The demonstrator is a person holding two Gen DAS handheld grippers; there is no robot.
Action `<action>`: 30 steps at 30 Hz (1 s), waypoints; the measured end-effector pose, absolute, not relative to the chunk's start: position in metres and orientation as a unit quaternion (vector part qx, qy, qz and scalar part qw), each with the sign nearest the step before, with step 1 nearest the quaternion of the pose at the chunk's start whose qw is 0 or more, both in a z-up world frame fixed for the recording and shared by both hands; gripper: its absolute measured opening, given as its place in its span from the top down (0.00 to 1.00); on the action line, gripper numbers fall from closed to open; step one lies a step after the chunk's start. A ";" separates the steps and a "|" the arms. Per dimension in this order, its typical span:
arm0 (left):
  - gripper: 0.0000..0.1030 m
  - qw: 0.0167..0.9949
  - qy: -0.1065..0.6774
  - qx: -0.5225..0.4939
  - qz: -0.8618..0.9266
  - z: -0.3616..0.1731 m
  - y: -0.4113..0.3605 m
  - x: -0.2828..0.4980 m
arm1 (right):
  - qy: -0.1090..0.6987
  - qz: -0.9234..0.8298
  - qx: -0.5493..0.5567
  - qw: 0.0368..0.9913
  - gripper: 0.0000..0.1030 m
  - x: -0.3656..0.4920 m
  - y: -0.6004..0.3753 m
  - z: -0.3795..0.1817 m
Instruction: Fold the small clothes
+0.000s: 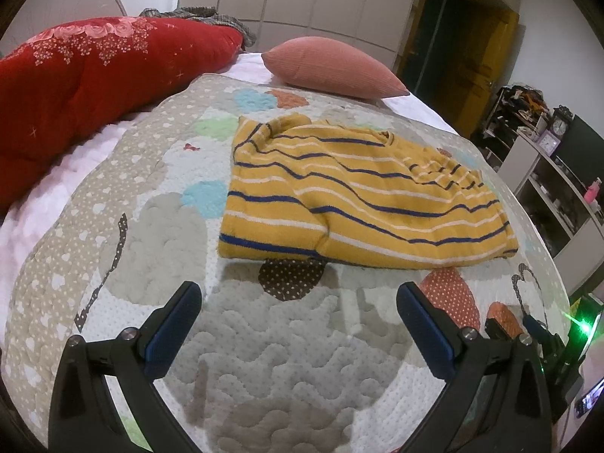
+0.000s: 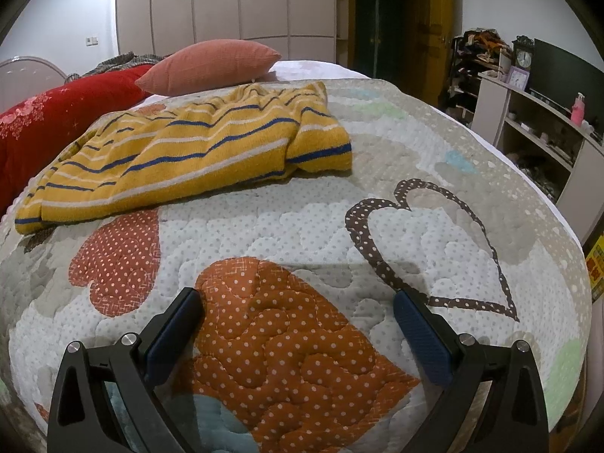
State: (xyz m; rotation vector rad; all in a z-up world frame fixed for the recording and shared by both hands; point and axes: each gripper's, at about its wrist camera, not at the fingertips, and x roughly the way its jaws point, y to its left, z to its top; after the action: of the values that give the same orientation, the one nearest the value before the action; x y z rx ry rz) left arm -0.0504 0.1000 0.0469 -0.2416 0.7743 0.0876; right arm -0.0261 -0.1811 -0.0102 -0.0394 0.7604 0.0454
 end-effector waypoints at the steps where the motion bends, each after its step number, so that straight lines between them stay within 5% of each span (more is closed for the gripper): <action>1: 0.00 0.918 0.376 -0.117 0.042 0.047 0.100 -0.050 | 0.370 0.022 -0.020 0.929 0.00 -0.027 -0.181 -0.011; 30: 0.00 0.909 0.394 -0.125 0.049 0.035 0.099 -0.065 | 0.358 0.022 -0.025 0.933 0.00 -0.033 -0.180 -0.013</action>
State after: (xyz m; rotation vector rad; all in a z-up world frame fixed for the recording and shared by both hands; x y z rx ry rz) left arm -0.0650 0.0990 0.0350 -0.2583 0.8123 0.1017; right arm -0.0329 -0.1798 -0.0131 -0.0519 0.7335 0.0458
